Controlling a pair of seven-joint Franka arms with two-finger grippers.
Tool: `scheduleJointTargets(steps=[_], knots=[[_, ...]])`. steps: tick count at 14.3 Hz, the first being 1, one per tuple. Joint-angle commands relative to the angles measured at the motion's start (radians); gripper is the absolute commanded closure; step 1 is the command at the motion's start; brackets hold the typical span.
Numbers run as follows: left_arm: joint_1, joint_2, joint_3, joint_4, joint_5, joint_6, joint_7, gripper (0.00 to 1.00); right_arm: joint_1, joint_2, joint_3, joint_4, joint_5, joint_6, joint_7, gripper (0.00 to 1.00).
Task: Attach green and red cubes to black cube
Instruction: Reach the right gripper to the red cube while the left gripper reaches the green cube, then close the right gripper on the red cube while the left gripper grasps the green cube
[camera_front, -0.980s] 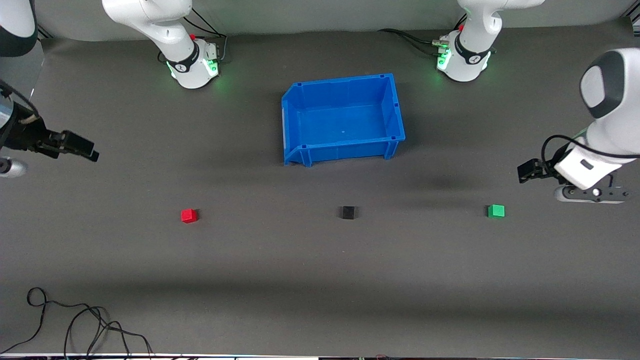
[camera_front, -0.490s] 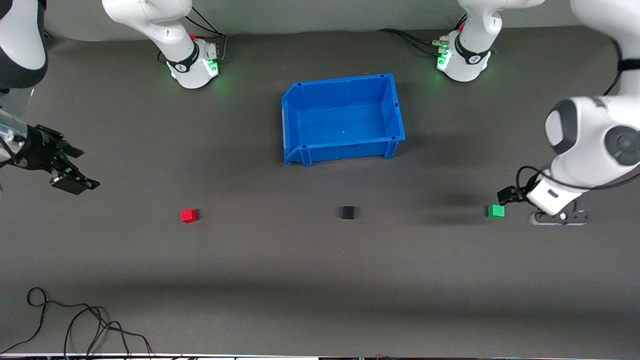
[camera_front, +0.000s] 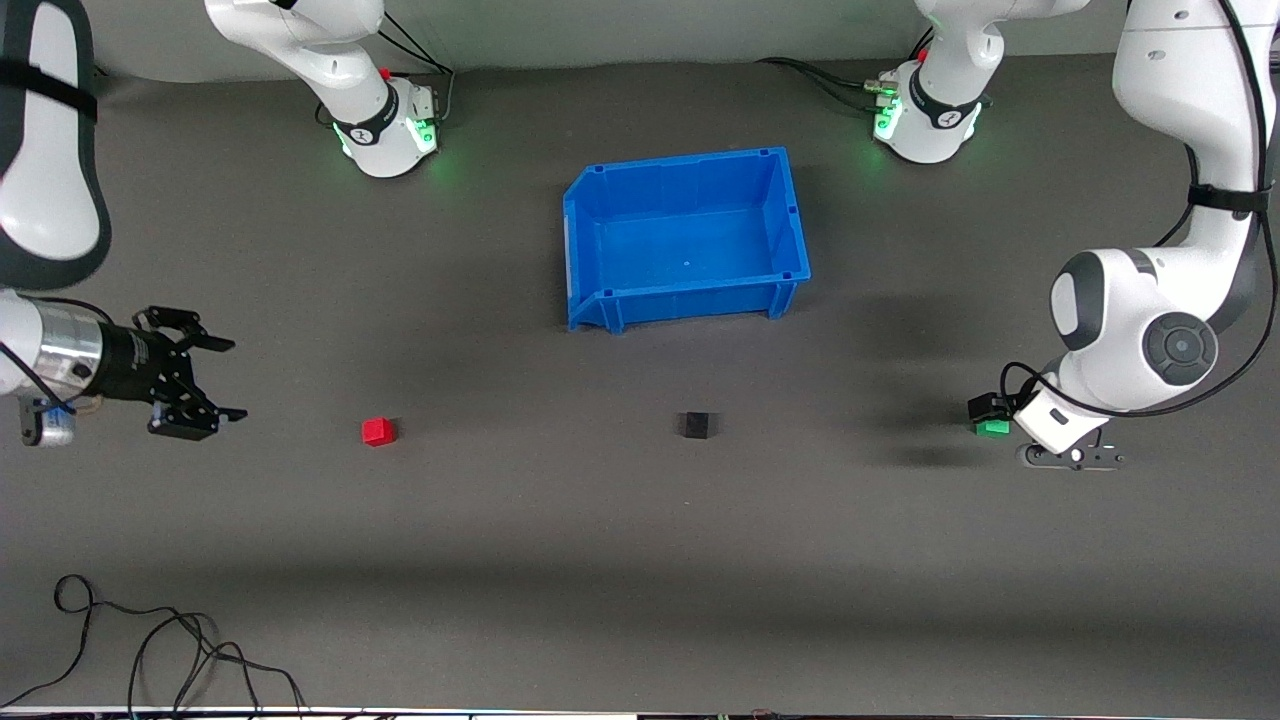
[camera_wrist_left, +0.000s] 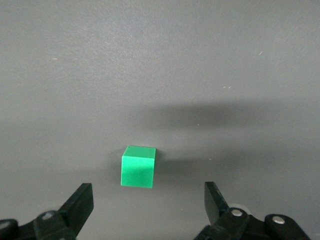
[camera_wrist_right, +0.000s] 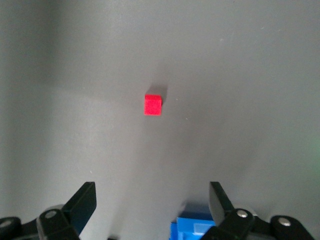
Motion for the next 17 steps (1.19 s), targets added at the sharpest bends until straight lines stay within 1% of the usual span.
scheduleJointTargets(steps=[1, 3, 5, 7, 8, 13, 15, 17], knots=[[0.019, 0.023, 0.004, 0.018, 0.007, 0.007, 0.055, 0.03, 0.008, -0.017, -0.007, -0.137, 0.067, 0.137, 0.028, 0.00], [0.012, 0.061, 0.004, 0.020, 0.007, 0.043, 0.055, 0.04, 0.012, -0.016, -0.007, -0.247, 0.100, 0.289, 0.027, 0.00], [0.010, 0.098, 0.004, 0.020, 0.007, 0.071, 0.054, 0.09, 0.020, -0.004, -0.006, -0.322, 0.129, 0.413, 0.010, 0.00], [0.013, 0.112, 0.004, 0.024, 0.007, 0.071, 0.055, 0.27, 0.026, 0.045, -0.003, -0.350, 0.159, 0.504, -0.003, 0.00], [0.010, 0.117, 0.004, 0.026, 0.007, 0.073, 0.055, 0.33, 0.028, 0.074, -0.001, -0.350, 0.193, 0.530, -0.006, 0.00], [0.012, 0.134, 0.004, 0.032, 0.007, 0.109, 0.055, 0.34, 0.061, 0.209, 0.005, -0.347, 0.305, 0.673, -0.119, 0.00], [0.012, 0.135, 0.004, 0.033, 0.007, 0.111, 0.054, 0.34, 0.077, 0.240, 0.005, -0.346, 0.310, 0.711, -0.125, 0.00], [0.012, 0.143, 0.004, 0.033, 0.007, 0.119, 0.054, 0.35, 0.077, 0.262, 0.005, -0.343, 0.310, 0.716, -0.139, 0.00]])
